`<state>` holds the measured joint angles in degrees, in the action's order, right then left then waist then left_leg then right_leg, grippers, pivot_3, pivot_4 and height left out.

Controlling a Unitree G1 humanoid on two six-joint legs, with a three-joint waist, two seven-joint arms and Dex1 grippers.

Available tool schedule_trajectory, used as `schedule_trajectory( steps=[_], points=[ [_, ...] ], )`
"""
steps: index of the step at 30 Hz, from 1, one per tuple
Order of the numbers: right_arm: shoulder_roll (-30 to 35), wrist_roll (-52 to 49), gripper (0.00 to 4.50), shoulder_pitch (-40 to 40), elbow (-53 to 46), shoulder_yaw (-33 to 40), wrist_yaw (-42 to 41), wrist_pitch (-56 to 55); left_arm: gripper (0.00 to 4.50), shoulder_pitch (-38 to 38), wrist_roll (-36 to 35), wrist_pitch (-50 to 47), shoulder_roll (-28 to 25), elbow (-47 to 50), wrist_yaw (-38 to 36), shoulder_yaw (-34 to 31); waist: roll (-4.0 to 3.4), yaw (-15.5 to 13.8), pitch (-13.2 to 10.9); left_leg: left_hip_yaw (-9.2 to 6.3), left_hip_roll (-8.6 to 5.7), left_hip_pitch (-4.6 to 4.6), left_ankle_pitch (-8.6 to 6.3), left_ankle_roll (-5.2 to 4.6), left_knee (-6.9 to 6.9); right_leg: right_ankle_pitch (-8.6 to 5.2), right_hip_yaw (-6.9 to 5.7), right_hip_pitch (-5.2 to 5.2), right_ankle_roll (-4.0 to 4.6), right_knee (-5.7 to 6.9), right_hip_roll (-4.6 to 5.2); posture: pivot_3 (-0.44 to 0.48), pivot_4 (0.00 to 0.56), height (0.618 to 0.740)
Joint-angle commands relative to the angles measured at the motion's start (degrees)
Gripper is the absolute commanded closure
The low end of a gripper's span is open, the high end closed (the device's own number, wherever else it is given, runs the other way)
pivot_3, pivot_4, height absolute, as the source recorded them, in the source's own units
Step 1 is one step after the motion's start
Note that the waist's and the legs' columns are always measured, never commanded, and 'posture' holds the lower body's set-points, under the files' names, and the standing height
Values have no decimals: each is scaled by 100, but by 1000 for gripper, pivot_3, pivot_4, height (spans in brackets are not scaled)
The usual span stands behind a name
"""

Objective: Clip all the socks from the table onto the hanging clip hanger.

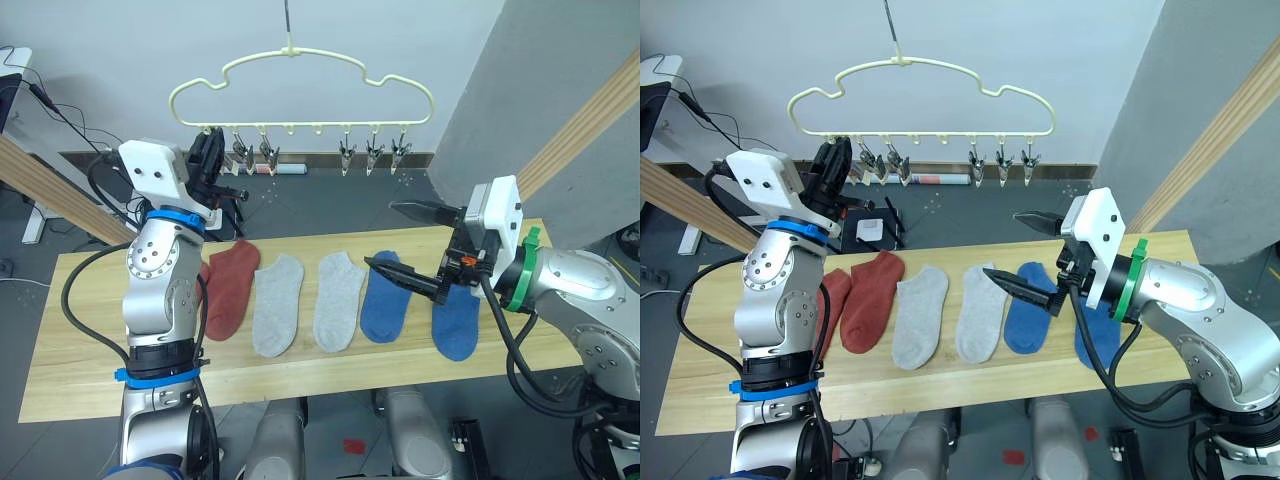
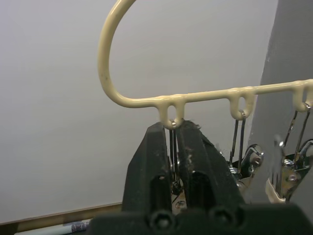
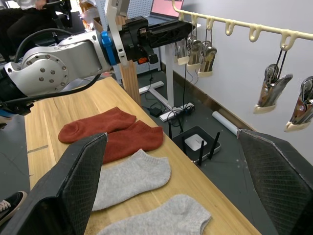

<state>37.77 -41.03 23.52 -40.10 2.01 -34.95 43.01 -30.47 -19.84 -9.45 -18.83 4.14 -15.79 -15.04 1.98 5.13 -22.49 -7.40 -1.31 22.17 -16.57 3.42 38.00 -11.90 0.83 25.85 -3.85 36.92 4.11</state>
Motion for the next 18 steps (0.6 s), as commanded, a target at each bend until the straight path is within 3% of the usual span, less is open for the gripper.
schedule_trajectory(
  steps=[1,4,9,14,18],
  points=[
    [308,424,0,-274,-86,-156,-36,-109,4473,55,38,89,-92,228,-20,-29,0,-3,0,0,0,0,0,0,0,0,0,0,0,0,0,-205,415,740],
    [567,1318,0,-829,248,-452,339,-208,4473,73,59,29,-144,305,-68,28,1,-7,0,0,-2,0,0,0,-2,0,0,0,0,-3,1,-198,417,740],
    [264,2479,0,-1606,866,-483,1490,-223,4473,94,55,-102,-245,453,-140,119,2,-17,-2,5,-1,2,0,1,-3,0,5,5,0,-1,1,-189,421,740],
    [-418,3068,0,-1966,1442,-438,2387,-2,4473,88,29,-213,-291,526,-218,145,1,-4,-4,12,5,18,1,2,-1,4,9,28,-2,5,-3,-188,424,740],
    [-979,3186,0,-2044,1897,-311,2654,-9,4473,70,19,-274,-321,538,-263,139,-1,-6,-8,15,1,24,1,2,0,4,14,30,-2,2,-2,-183,426,740]
  ],
)
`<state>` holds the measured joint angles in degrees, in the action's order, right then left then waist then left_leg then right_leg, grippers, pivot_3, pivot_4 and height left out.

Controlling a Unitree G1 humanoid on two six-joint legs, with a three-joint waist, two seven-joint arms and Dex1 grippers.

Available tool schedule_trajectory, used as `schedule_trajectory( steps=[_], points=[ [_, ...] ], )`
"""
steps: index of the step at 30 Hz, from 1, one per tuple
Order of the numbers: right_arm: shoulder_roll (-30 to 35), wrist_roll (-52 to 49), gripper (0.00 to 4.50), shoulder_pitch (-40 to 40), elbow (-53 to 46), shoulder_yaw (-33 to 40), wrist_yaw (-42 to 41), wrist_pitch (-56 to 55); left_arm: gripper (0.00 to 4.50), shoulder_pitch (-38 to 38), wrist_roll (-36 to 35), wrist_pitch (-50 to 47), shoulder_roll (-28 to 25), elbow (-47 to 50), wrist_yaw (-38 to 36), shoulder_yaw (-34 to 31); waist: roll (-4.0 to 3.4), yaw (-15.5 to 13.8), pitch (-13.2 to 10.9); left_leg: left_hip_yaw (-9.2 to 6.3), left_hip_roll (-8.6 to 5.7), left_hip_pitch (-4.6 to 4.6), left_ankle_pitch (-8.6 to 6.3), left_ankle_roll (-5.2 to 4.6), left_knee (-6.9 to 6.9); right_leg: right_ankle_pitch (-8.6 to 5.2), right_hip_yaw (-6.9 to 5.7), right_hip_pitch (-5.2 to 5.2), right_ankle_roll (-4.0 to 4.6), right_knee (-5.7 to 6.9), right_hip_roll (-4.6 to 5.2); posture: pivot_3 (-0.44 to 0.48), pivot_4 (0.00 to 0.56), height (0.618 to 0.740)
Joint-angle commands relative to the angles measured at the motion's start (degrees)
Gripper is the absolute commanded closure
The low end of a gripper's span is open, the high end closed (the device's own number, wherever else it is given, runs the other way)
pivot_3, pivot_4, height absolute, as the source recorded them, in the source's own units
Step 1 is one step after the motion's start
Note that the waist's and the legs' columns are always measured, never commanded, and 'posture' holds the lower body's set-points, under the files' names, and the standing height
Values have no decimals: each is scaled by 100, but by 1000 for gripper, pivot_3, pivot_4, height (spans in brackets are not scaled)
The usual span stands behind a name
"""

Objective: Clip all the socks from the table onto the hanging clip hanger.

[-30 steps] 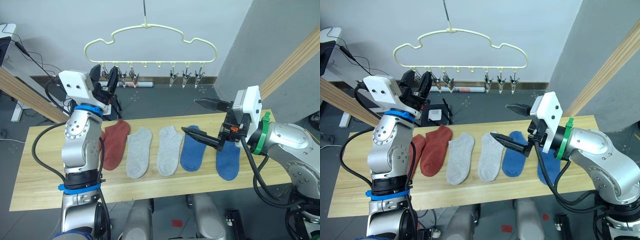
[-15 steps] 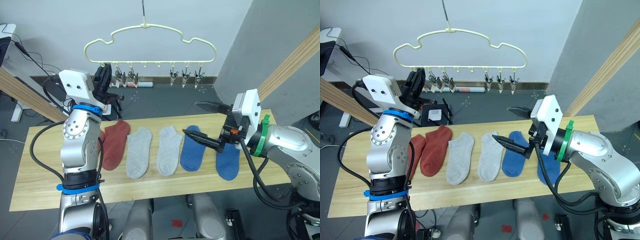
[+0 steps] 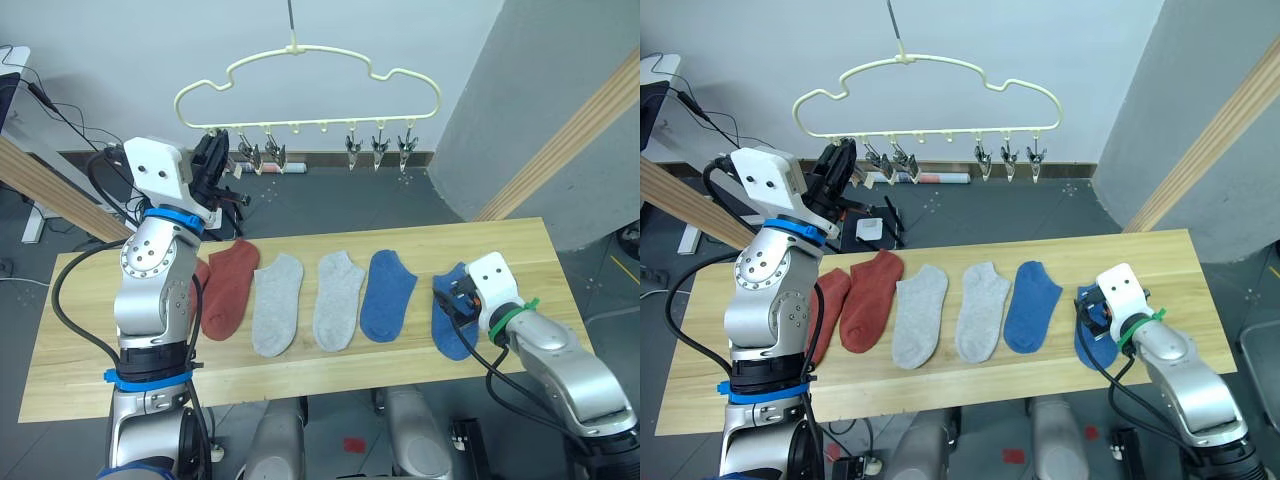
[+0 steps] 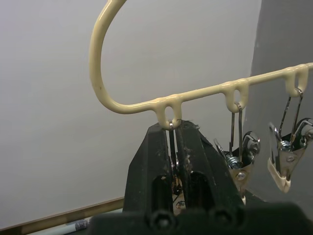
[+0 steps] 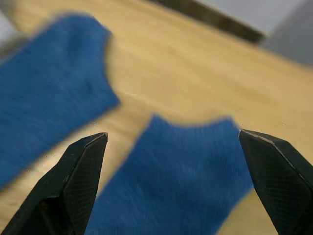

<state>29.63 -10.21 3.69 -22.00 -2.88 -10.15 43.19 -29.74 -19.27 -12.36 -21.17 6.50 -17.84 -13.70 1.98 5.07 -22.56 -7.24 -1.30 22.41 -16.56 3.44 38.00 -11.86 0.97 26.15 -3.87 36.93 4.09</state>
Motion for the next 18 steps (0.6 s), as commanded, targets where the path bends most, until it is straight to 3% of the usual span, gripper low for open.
schedule_trajectory(
  steps=[1,7,8,10,18],
  points=[
    [-240,132,0,-65,220,193,181,-69,4473,-6,-37,3,-97,303,-75,4,0,1,-1,1,0,1,0,0,0,0,1,0,-1,-1,0,-183,426,740],
    [-641,-2,0,-88,756,360,46,-19,4473,-16,-72,-88,-168,313,-171,-19,-1,0,-2,-1,1,0,0,-1,-1,0,-1,0,-1,0,0,-168,426,740],
    [-684,-17,189,-108,787,377,24,6,4491,-17,-85,-112,-187,314,-195,-23,-1,0,-2,-1,0,-1,0,-1,-1,0,-1,0,-1,0,0,-165,427,740],
    [-781,-101,592,-139,815,446,-19,134,4500,-18,-130,-189,-216,312,-245,-34,-1,0,-2,-3,1,-1,0,-1,0,0,-2,-1,-1,1,-1,-162,427,740],
    [-873,-32,3327,-246,794,384,-171,194,4500,-37,-577,-693,-432,308,-633,-112,-1,-2,-2,-3,1,-3,0,0,1,0,-3,-3,-2,3,-1,-159,431,740]
  ],
)
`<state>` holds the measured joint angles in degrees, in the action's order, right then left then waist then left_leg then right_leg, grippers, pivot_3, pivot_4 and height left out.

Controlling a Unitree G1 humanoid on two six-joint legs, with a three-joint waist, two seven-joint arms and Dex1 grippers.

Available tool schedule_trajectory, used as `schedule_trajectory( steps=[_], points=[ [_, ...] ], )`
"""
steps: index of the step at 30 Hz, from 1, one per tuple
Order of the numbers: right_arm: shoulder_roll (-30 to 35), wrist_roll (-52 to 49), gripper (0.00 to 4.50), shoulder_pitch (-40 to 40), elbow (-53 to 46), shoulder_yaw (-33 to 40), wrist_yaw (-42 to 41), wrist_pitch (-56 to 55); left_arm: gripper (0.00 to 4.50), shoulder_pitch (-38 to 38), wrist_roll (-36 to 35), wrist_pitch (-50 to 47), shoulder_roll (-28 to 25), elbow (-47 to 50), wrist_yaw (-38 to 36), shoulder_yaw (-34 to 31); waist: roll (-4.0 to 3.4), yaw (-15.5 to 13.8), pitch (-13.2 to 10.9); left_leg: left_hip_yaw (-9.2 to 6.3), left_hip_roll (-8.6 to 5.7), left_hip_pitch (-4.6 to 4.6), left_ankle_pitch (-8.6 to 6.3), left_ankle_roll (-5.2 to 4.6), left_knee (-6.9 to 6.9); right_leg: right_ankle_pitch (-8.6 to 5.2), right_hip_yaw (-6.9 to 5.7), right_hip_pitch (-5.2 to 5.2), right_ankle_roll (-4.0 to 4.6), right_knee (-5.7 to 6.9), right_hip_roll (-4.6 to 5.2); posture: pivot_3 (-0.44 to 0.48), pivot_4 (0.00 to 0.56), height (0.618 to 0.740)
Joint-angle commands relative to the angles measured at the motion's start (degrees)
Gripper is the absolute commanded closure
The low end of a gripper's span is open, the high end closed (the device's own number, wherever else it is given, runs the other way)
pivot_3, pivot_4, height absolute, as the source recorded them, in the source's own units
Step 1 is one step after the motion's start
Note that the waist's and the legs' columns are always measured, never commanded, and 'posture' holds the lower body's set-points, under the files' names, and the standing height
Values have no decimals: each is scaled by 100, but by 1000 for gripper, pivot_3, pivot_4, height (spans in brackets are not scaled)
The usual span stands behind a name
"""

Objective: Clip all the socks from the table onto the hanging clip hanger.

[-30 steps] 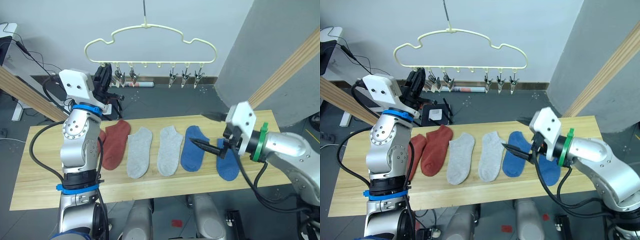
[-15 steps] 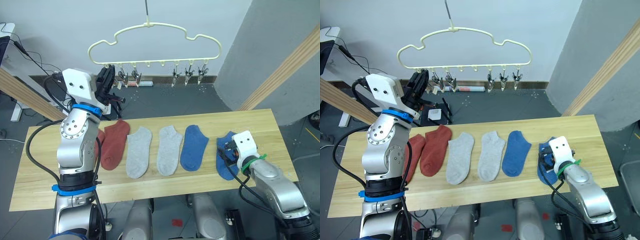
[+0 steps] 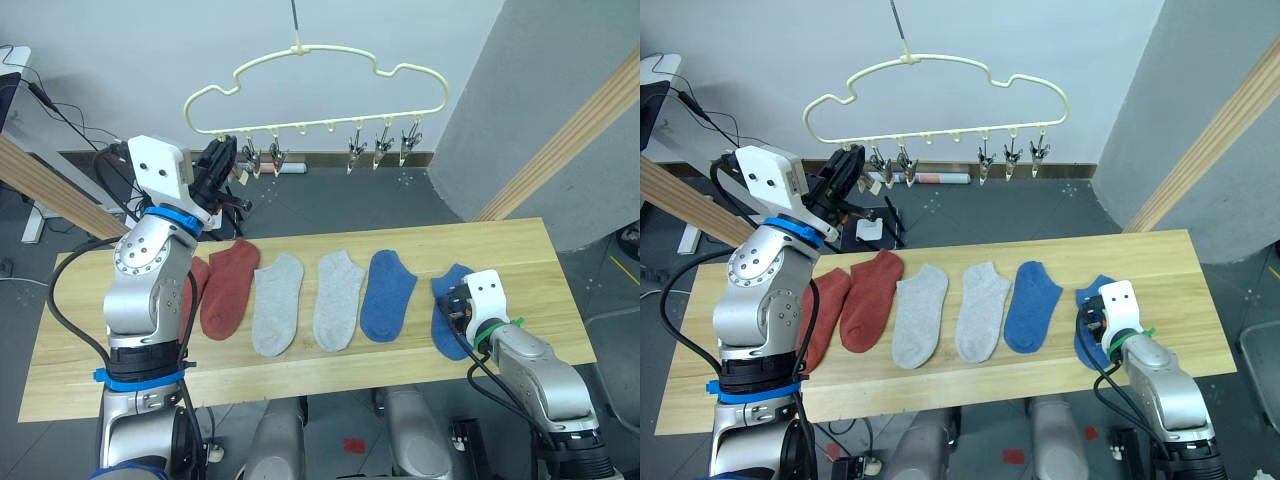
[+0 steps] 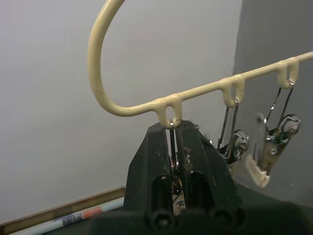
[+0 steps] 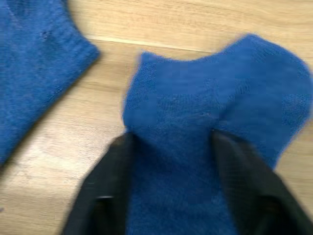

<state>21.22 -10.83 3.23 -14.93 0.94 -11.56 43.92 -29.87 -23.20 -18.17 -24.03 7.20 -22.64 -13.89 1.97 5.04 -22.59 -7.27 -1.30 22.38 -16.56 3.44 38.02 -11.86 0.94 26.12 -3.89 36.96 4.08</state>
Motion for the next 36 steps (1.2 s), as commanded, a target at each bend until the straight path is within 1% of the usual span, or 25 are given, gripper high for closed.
schedule_trajectory(
  steps=[1,3,4,6,8,12,13,14,16,20,23,27,33,36],
  points=[
    [-51,23,3647,-209,83,4,-36,126,4500,-25,-235,-170,-178,237,-193,-106,0,0,0,0,0,0,0,0,0,0,0,0,0,0,0,-160,432,740],
    [-86,29,4327,-214,74,-18,-48,95,4500,-37,-323,-266,-246,219,-261,-128,0,0,0,0,0,0,0,0,0,0,0,0,0,0,0,-160,434,740],
    [-88,42,4424,-219,44,-42,-75,39,4500,-47,-374,-328,-274,215,-283,-135,0,0,0,0,0,0,0,0,0,0,0,0,0,0,0,-160,435,740],
    [12,119,4424,-217,-155,-214,-237,-143,4500,-72,-502,-473,-323,216,-342,-137,0,0,0,1,0,-1,0,0,0,0,1,0,0,0,0,-161,436,740],
    [283,255,4424,-39,-646,-651,-589,-381,4500,-107,-669,-669,-390,229,-458,-124,-7,6,-10,1,0,-2,0,0,0,-1,1,0,-2,1,0,-163,438,740],
    [520,398,4424,469,-1089,-1130,-975,-603,4500,-160,-831,-861,-473,230,-555,-143,-15,74,-25,4,3,-2,0,0,-1,-15,3,4,-25,4,-3,-166,439,740],
    [518,416,4424,722,-1147,-1288,-1105,-652,4500,-182,-872,-923,-497,233,-592,-146,-15,78,-26,4,2,-2,0,0,-1,-15,3,4,-25,5,-3,-168,440,740],
    [449,480,4424,1138,-1104,-1557,-1266,-785,4500,-211,-928,-1011,-530,236,-629,-150,-15,79,-29,3,3,-2,1,1,-1,-15,2,3,-25,4,-3,-166,440,740],
    [311,611,4424,1689,-949,-1924,-1441,-1021,4500,-248,-1012,-1139,-570,237,-662,-164,-12,109,-44,4,3,-1,1,1,2,-14,1,5,-24,4,-3,-165,438,740],
    [-125,1023,4424,2290,-283,-2390,-1373,-1647,4500,-290,-1122,-1293,-575,274,-673,-160,-13,97,-45,-10,3,2,1,2,-5,5,-8,7,2,4,-4,-165,434,740],
    [-394,1171,4424,2483,16,-2480,-1312,-1906,4500,-301,-1203,-1381,-569,317,-644,-176,-13,49,-45,-12,-1,18,2,16,-2,7,-11,16,6,-2,2,-162,430,740],
    [-903,1372,4424,2679,522,-2645,-1170,-2404,4500,-242,-1322,-1540,-545,474,-594,-190,-13,7,-45,-4,-7,57,8,30,3,19,-6,65,21,0,11,-162,427,740],
    [-1561,1560,4424,2880,1185,-2724,-1032,-3207,4500,-186,-1419,-1684,-537,610,-525,-206,-13,11,-45,18,4,60,9,30,-2,27,0,94,31,13,8,-162,427,740],
    [-1819,1604,4424,2972,1490,-2662,-945,-3557,4500,-154,-1442,-1723,-530,676,-498,-217,-13,8,-44,21,5,59,9,31,0,32,1,95,34,13,8,-143,416,740]
  ],
)
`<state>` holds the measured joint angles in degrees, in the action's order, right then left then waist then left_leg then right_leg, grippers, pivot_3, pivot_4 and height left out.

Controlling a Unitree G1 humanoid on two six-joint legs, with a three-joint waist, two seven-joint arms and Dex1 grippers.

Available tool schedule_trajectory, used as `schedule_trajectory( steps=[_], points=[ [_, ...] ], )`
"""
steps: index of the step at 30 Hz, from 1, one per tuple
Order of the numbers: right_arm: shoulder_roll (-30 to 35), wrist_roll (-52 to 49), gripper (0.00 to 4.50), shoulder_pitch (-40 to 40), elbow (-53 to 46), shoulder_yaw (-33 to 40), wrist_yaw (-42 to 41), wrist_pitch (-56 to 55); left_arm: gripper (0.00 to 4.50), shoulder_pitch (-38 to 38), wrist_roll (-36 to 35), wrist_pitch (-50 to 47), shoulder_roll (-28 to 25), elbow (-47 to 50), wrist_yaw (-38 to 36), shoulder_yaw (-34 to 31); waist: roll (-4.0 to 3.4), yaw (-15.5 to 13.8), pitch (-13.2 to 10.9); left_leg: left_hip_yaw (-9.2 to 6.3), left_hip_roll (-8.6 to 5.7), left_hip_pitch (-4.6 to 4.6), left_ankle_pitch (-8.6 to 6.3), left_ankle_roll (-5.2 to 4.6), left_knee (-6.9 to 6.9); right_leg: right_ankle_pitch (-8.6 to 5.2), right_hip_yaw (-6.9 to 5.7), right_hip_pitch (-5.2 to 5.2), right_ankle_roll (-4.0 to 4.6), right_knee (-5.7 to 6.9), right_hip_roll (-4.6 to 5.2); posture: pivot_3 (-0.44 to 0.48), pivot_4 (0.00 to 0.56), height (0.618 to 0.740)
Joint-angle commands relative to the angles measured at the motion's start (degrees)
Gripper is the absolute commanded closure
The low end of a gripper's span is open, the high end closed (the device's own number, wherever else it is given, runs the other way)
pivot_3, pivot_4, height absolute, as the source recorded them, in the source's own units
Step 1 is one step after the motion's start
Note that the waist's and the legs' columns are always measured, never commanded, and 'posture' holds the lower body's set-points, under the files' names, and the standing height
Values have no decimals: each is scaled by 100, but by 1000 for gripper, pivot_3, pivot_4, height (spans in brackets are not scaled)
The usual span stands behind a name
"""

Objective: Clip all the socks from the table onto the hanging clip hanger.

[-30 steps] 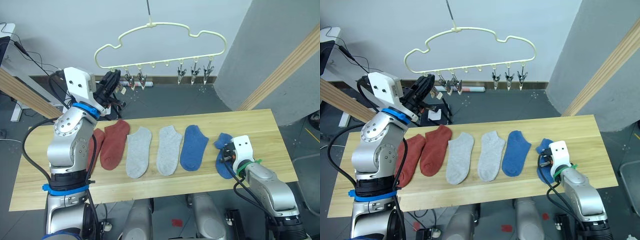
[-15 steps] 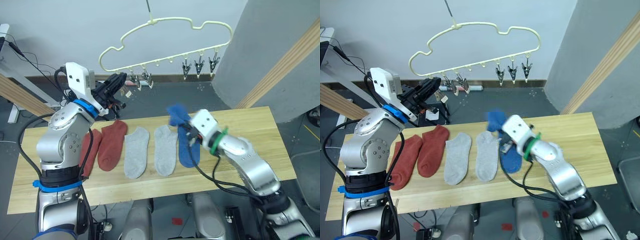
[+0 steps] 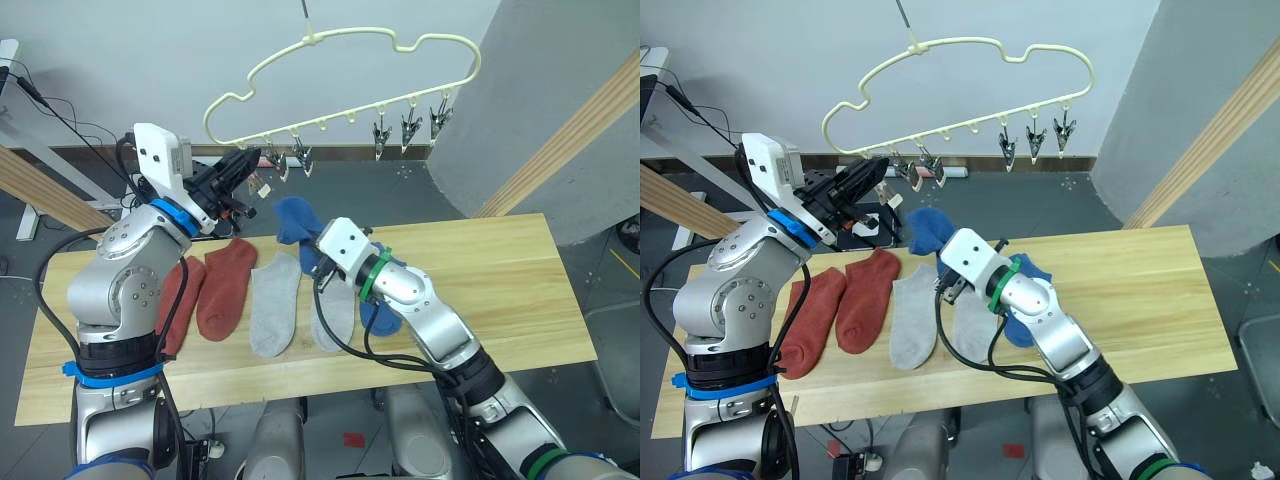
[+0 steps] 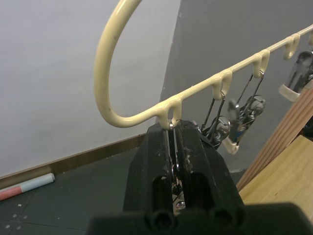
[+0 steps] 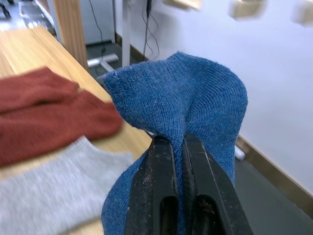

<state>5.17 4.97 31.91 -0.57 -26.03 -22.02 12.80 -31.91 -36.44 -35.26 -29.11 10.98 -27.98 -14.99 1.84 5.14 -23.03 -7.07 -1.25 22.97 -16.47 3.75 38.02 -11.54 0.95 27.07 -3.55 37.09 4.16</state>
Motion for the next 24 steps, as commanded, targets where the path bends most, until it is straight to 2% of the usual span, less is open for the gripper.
schedule_trajectory(
  steps=[1,10,24],
  points=[
    [-292,15,4424,119,136,73,124,-549,4500,62,-126,-28,-19,324,48,-111,0,-4,0,0,0,0,0,0,1,1,0,0,0,0,0,-139,415,740],
    [-616,-53,4424,82,455,264,92,-1163,4500,93,-176,-74,-46,403,140,-139,1,-13,1,1,0,1,1,1,1,4,1,2,3,-1,0,-130,412,740],
    [-970,-14,4424,60,689,401,184,-1494,4500,98,-238,-200,-57,425,204,-168,1,-12,1,2,1,0,1,2,2,5,1,3,5,2,0,-126,413,740]
  ],
)
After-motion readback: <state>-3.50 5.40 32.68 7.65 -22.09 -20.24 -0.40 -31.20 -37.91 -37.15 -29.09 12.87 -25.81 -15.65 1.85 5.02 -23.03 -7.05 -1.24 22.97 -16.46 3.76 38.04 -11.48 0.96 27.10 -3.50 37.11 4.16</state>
